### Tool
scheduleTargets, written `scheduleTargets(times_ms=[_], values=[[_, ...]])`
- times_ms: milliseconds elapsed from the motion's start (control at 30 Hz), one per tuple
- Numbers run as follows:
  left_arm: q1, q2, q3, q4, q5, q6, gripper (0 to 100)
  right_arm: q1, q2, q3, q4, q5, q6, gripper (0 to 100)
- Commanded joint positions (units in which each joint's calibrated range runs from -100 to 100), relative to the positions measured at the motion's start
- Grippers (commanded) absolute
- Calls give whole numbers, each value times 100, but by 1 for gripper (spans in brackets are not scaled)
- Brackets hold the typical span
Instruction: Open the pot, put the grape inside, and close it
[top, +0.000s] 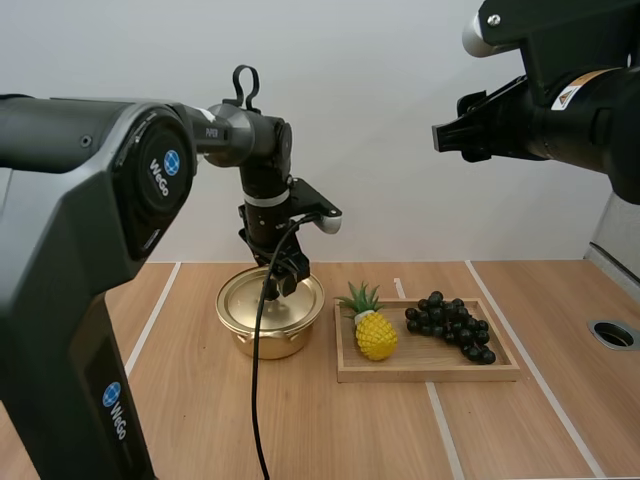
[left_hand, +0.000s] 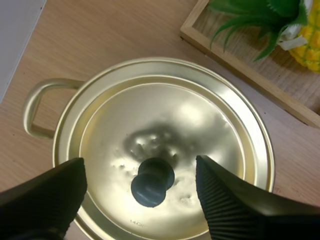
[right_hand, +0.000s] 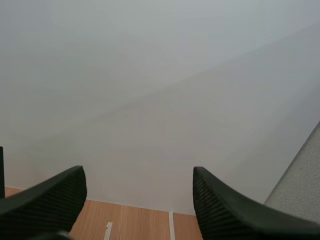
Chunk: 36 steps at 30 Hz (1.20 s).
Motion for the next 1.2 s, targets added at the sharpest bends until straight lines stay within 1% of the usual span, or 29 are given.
scheduleTargets(times_ms=[0, 100, 167, 300, 367, 500, 700, 1167], values=[[-16, 53, -179, 38, 194, -53, 100, -26, 5, -44, -72, 9, -48, 100], [6, 151, -277, 13, 485, -44, 100, -26, 99, -44, -81, 146, -48, 100], [64, 188, -325, -115, 505, -44, 100, -26, 167, -44, -81, 160, -48, 100], [275, 200, -325, -914, 678, 285, 100, -26, 266, -44, -81, 156, -48, 100], [305, 200, -325, -1020, 724, 327, 100, -26, 278, -44, -70, 117, -48, 100], [306, 200, -325, -943, 658, 305, 100, -26, 278, -44, -58, 98, -48, 100], [306, 236, -325, -1004, 591, 305, 100, -26, 278, -44, -57, 110, -48, 100], [306, 585, -325, -862, 426, 207, 100, -26, 278, -44, -67, 111, -48, 100]])
